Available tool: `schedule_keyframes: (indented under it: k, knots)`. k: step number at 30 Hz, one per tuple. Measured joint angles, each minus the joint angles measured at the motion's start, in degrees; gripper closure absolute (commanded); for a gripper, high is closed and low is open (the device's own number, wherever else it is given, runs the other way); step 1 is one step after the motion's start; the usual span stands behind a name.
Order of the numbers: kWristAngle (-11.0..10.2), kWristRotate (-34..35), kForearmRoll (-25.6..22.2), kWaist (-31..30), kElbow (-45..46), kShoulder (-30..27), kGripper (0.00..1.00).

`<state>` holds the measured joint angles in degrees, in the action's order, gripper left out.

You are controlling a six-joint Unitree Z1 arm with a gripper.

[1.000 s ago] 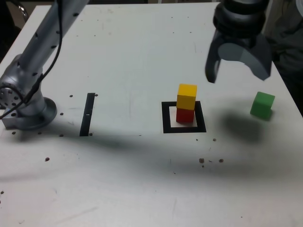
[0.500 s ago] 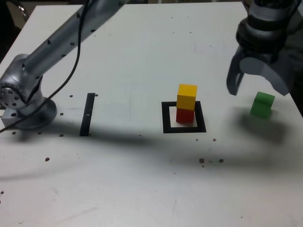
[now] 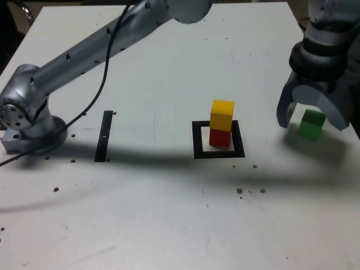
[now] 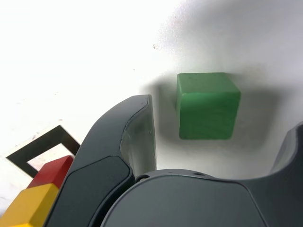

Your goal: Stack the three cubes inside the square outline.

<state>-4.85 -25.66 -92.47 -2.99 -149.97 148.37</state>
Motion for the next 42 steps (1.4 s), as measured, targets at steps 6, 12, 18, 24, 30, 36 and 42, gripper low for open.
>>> schedule_keyframes:
  k: [6, 12, 18, 24, 30, 36, 42]
  knots:
    - [0.51, 0.0, -0.14, 0.0, -0.56, 0.93, 0.27]
    - [-0.62, -0.02, -0.19, -0.23, -0.71, 1.04, 0.6]
    - [-1.19, -0.54, -0.19, -0.75, -1.23, 1.04, 0.73]
    - [-1.13, -0.77, -0.2, -0.82, -1.37, 1.04, 0.74]
    - [-1.09, -0.78, -0.2, -0.87, -1.37, 1.04, 0.74]
    - [-0.99, -0.87, -0.2, -0.92, -1.37, 1.04, 0.74]
    - [-0.92, -0.93, -0.2, -1.07, -1.45, 1.0, 0.74]
